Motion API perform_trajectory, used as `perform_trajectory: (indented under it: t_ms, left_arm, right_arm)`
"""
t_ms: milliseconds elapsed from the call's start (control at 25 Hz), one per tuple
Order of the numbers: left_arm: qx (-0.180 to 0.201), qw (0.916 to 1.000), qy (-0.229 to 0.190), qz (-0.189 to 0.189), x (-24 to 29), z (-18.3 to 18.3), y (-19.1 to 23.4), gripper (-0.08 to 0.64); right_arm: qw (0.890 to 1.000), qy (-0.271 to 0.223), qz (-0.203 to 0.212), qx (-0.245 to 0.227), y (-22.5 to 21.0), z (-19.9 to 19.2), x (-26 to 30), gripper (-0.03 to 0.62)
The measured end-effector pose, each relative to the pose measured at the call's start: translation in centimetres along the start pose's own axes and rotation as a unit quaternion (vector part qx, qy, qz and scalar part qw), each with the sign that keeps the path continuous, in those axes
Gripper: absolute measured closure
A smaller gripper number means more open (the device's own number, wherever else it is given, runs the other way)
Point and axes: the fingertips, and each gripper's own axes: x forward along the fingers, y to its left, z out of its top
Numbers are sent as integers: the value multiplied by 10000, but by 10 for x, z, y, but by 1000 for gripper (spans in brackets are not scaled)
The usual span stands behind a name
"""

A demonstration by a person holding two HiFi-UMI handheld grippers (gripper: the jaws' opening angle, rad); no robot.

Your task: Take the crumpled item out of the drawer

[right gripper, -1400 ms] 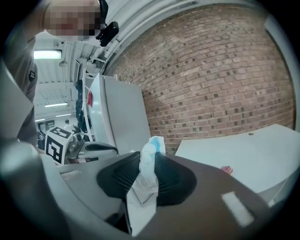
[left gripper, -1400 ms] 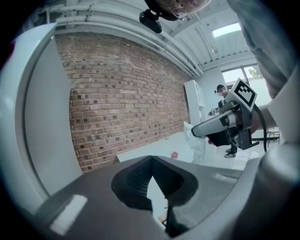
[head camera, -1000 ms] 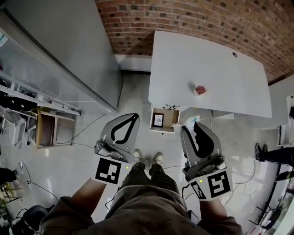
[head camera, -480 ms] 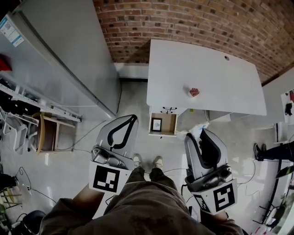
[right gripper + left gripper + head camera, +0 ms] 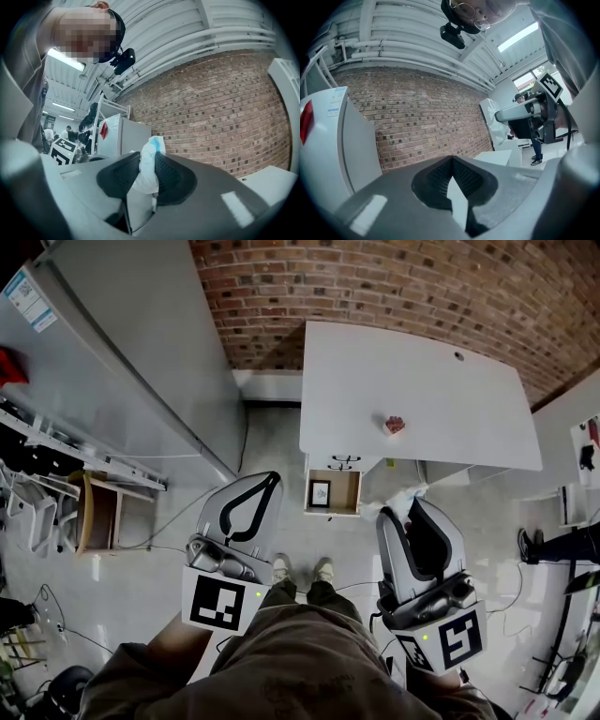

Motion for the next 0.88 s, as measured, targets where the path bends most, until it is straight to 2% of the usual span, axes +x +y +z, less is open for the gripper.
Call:
perform_trajectory:
  t_ms: [880]
  left_arm:
    - [16,9999,-122,-77,-14,10,-3,560]
  right_arm:
    - [9998,80,-6,-182,12,-1,-3,463]
